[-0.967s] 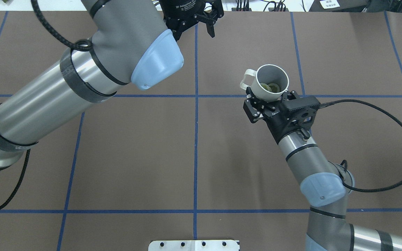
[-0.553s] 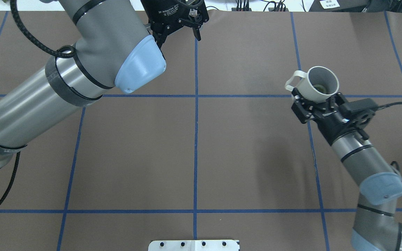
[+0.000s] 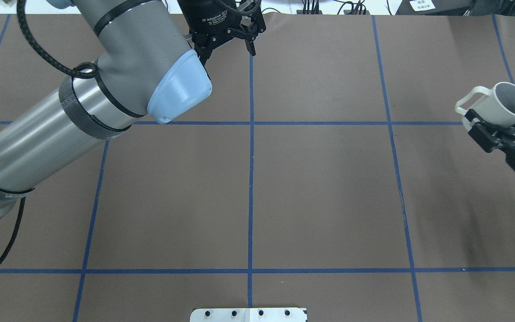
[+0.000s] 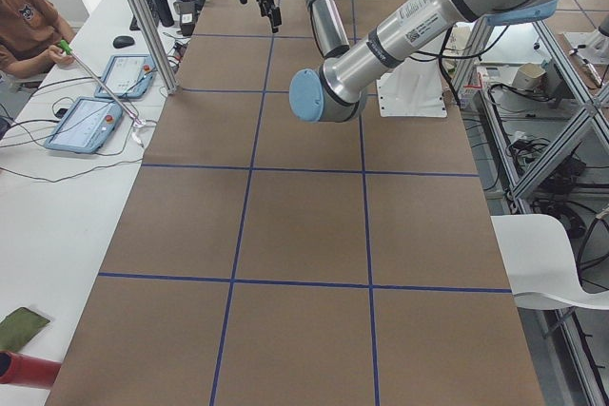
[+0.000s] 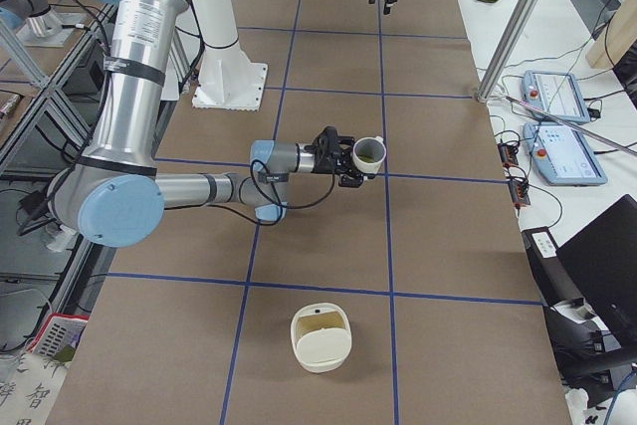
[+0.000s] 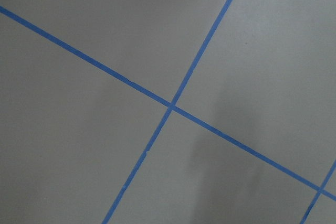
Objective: Left arm hands cup to right arm to dump lemon
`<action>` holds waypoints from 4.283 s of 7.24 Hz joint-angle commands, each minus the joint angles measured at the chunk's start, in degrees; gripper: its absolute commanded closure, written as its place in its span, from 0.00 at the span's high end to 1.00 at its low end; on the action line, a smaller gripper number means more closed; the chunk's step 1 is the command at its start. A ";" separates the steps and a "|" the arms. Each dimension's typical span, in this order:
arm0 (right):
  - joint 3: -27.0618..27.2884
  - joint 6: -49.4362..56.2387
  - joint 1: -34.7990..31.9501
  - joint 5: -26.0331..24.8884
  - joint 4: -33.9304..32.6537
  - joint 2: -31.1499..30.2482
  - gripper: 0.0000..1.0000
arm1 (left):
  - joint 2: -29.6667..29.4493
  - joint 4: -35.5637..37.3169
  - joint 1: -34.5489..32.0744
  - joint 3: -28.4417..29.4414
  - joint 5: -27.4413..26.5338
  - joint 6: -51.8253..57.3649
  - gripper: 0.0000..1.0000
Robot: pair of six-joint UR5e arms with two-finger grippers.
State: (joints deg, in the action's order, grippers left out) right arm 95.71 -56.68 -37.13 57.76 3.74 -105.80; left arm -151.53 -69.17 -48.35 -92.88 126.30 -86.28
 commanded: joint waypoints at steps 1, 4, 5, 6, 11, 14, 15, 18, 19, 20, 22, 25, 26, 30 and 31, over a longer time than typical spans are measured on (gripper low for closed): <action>-7.49 -9.70 -7.34 6.74 12.50 -3.44 0.34 | 0.01 0.00 0.18 0.24 -0.09 -0.11 1.00; -18.71 -11.87 -9.53 9.90 26.30 -5.19 0.34 | -0.08 0.09 0.27 0.24 -0.44 -0.38 1.00; -20.54 -17.62 -11.63 12.61 28.84 -6.25 0.29 | -0.08 0.09 0.36 0.15 -0.44 -0.47 1.00; -23.26 -25.42 -16.79 18.55 31.39 -6.08 0.24 | 0.00 0.09 0.36 0.15 -0.79 -0.47 1.00; -27.15 -50.04 -32.13 36.62 31.32 -4.24 0.26 | -0.08 0.26 0.45 0.07 -1.32 -0.64 1.00; -27.33 -66.95 -33.01 36.98 32.46 -3.62 0.25 | -0.17 0.35 0.45 -0.11 -3.42 -0.64 1.00; -27.59 -71.77 -34.06 36.98 32.55 -3.62 0.25 | -0.34 0.35 0.45 -0.20 -3.95 -0.64 1.00; -30.74 -84.33 -36.52 37.25 35.69 -3.45 0.25 | -0.96 0.26 0.45 -0.29 -4.13 -0.55 1.00; -30.93 -89.17 -37.48 37.33 36.50 -3.27 0.25 | -0.96 0.35 0.36 -0.37 -4.31 -0.64 1.00; -31.28 -93.57 -37.49 37.42 37.21 -3.10 0.25 | -0.96 0.52 0.36 -0.46 -5.62 -0.56 1.00; -32.51 -97.72 -37.58 37.33 37.30 -2.57 0.25 | -2.01 2.45 0.36 -1.08 -6.68 -0.55 1.00; -33.04 -106.67 -40.74 37.33 37.57 -1.87 0.26 | -2.72 4.38 0.45 -2.65 -9.13 -0.55 1.00; -33.04 -109.49 -40.75 37.33 37.57 -1.52 0.26 | -2.81 5.79 0.62 -4.75 -10.71 -0.47 1.00; -33.04 -114.86 -40.92 37.25 38.53 -1.60 0.25 | -2.98 5.89 1.24 -4.94 -11.60 -0.55 1.00; -33.13 -116.62 -40.92 37.25 38.88 -1.60 0.25 | -3.07 5.89 1.59 -4.94 -12.39 -0.55 1.00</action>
State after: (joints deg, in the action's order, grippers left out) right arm 62.65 -171.03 -78.00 95.02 42.19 -107.36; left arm -154.52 -63.30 -47.06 -97.77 114.58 -86.80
